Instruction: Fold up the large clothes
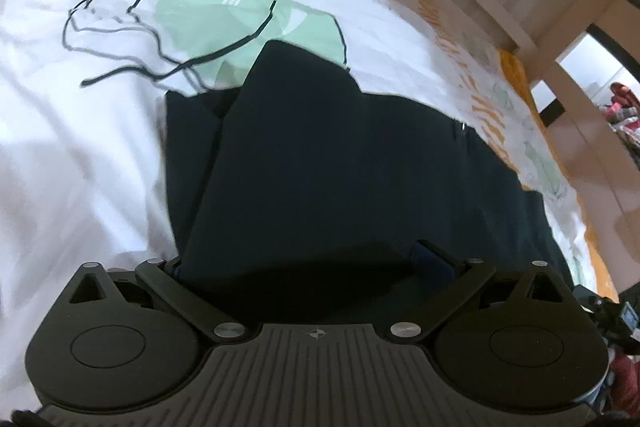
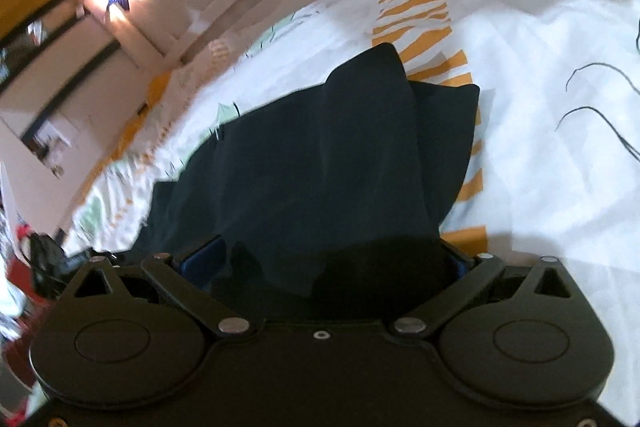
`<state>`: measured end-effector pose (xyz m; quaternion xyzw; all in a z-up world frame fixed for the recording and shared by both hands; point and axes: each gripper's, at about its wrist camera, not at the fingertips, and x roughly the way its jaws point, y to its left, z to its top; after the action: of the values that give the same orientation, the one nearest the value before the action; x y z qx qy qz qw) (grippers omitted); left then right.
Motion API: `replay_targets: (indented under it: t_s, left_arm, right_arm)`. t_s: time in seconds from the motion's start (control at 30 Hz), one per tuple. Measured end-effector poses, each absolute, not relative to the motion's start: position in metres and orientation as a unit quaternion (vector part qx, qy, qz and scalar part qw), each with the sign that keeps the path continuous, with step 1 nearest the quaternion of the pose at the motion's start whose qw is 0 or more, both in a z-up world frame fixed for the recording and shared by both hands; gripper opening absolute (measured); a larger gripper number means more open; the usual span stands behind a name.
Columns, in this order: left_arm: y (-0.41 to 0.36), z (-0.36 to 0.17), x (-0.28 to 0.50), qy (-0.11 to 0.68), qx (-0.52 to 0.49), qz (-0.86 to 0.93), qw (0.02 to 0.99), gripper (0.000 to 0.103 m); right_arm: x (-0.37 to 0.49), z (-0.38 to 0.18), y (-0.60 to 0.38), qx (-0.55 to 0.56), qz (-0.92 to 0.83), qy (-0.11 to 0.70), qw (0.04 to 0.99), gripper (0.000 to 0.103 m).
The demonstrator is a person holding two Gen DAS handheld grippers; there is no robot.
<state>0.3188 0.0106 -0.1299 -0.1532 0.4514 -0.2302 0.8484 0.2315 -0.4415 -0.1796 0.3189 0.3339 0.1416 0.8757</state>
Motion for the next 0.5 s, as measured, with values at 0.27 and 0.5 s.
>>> replay_targets:
  t_s: [0.27,0.5]
  left_arm:
    - [0.011,-0.12,0.306,0.441,-0.143,-0.234,0.854,0.075]
    - [0.039,-0.11,0.303,0.453,-0.196,-0.214,0.843,0.018]
  right_arm:
    - [0.233,-0.177,-0.436,0.3,0.123,0.339,0.883,0.055]
    - [0.229,-0.159,-0.424,0.313,0.105,0.344,0.879,0.034]
